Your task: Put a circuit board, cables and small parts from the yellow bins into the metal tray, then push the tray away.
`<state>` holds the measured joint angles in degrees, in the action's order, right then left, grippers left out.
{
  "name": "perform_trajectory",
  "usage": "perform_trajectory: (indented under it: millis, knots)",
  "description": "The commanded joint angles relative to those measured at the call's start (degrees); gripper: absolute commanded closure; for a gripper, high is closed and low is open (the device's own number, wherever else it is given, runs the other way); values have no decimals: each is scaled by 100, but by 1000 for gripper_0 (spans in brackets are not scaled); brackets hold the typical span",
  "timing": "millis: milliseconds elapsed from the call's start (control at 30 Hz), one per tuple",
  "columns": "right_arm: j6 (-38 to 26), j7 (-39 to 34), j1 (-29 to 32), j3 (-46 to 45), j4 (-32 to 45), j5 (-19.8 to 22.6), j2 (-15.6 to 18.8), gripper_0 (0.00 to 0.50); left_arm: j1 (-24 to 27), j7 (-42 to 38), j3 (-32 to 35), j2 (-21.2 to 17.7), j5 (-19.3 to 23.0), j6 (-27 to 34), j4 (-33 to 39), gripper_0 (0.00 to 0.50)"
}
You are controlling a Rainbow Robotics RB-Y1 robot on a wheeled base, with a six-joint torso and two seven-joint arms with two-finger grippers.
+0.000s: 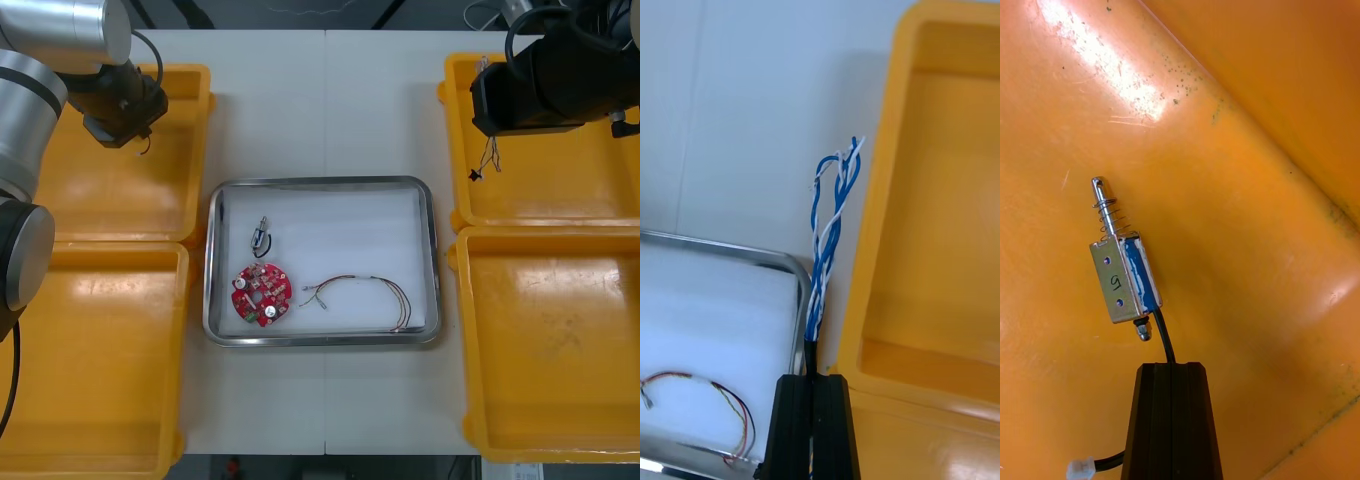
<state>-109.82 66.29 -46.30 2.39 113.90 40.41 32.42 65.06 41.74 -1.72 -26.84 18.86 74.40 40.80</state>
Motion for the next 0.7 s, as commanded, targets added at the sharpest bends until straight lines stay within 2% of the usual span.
perform_trajectory:
  millis: [33, 67, 300, 600, 700]
  knots:
    - [-18, 719, 34, 270, 431, 143, 212, 500, 244, 18, 93, -243, 30, 92, 191, 500]
    - [-18, 1061, 34, 437, 572, 108, 212, 500, 235, 36, 85, -243, 56, 154, 191, 500]
    - [-5, 2195, 34, 1290, 853, -24, 195, 500, 68, 185, 85, -243, 135, 189, 218, 500]
    - [716, 3522, 34, 2353, 809, -516, 19, 500, -143, 335, -144, -357, 285, 268, 218, 500]
    - [1032, 3935, 34, 2600, 704, -551, -25, 500, -231, 396, -162, -401, 355, 391, 279, 500]
